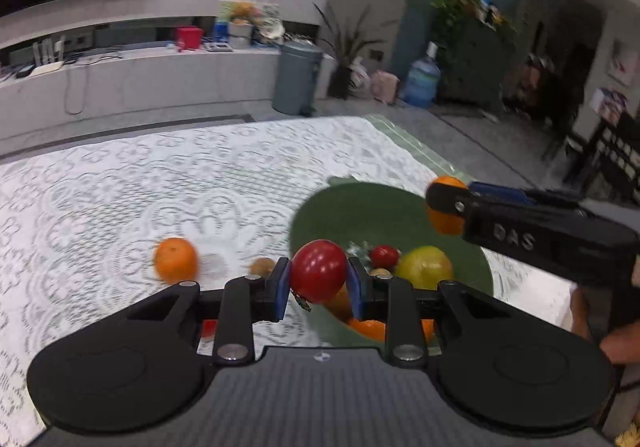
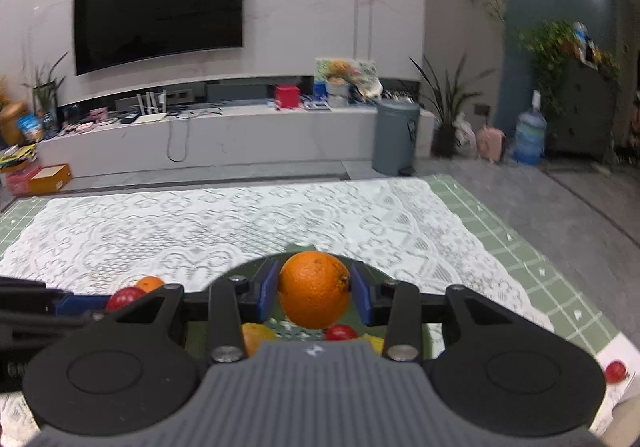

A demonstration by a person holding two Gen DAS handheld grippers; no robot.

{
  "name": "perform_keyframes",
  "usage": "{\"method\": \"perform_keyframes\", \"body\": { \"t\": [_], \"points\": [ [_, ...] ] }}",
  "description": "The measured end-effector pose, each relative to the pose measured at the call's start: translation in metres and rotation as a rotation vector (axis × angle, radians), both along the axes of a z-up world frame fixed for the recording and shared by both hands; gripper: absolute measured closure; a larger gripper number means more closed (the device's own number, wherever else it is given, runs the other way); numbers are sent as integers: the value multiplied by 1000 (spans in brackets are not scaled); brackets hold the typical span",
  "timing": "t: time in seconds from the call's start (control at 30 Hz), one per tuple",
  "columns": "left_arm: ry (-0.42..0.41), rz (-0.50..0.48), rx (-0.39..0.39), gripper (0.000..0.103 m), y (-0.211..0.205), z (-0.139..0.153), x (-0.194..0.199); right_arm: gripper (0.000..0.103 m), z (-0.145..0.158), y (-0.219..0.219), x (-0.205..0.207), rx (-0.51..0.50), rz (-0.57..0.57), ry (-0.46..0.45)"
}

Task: Organize fruits
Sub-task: 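Carry the orange and tomato over the green bowl with both tools, then open both tools to drop the orange and tomato into the bowl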

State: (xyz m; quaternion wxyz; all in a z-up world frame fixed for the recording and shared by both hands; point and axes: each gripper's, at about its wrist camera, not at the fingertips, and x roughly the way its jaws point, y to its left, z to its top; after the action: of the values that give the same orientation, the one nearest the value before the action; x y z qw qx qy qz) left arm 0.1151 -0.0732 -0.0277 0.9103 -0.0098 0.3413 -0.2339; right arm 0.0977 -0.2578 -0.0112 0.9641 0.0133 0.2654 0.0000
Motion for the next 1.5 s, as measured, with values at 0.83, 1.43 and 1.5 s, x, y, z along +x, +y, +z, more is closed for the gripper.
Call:
{"method": "perform_keyframes", "body": {
  "t": [0.83,1.43,1.5],
  "points": [
    [42,-109,137,70,-50,-37,50,66,-46,-29,67,173,27,225],
    [-11,-132,135,69,-57,-44,68,66,-60,-39,80,239,-11,281],
    [-8,-124,124,64,-56,-44,69,65,-60,-41,81,249,-13,280]
  ]
}}
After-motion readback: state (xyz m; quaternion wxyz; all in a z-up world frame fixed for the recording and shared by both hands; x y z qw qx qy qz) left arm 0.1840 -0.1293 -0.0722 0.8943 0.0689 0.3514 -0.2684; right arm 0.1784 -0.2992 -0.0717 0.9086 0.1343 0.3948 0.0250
